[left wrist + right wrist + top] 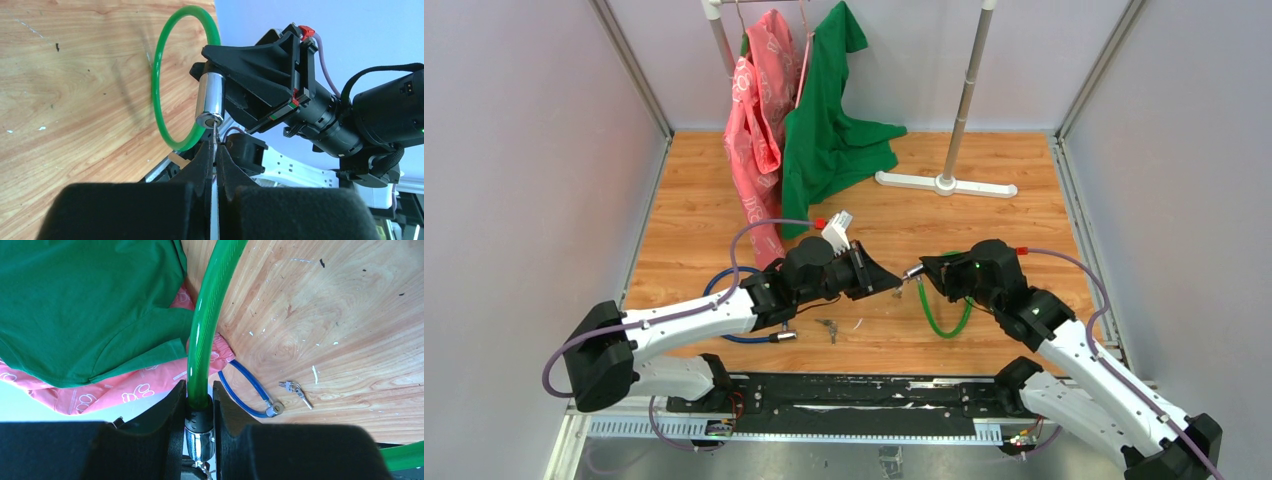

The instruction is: Unlock with the key

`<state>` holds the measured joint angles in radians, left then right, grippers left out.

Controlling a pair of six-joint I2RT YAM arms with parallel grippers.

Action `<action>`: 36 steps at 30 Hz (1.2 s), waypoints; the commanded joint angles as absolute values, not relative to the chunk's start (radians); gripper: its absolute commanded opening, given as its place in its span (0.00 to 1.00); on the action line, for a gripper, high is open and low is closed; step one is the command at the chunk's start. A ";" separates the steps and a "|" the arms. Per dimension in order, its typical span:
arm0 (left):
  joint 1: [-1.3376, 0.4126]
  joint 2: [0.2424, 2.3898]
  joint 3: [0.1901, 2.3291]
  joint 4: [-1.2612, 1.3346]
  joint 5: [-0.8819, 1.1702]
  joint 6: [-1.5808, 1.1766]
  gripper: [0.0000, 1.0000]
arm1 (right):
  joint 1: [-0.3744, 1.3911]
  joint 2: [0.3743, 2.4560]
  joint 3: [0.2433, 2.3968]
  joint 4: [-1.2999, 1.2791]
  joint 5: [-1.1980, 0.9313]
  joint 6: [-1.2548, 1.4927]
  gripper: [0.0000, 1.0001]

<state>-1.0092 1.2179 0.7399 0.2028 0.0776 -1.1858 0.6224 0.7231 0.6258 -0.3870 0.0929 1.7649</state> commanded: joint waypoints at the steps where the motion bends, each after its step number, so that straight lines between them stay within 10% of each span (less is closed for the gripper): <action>1: -1.008 1.236 0.744 0.208 0.034 -1.162 0.00 | 0.634 0.720 0.660 -0.334 0.068 1.778 0.00; 36: -1.041 1.326 0.804 0.197 -0.046 -1.250 0.00 | 0.687 0.697 0.635 -0.289 0.090 1.753 0.00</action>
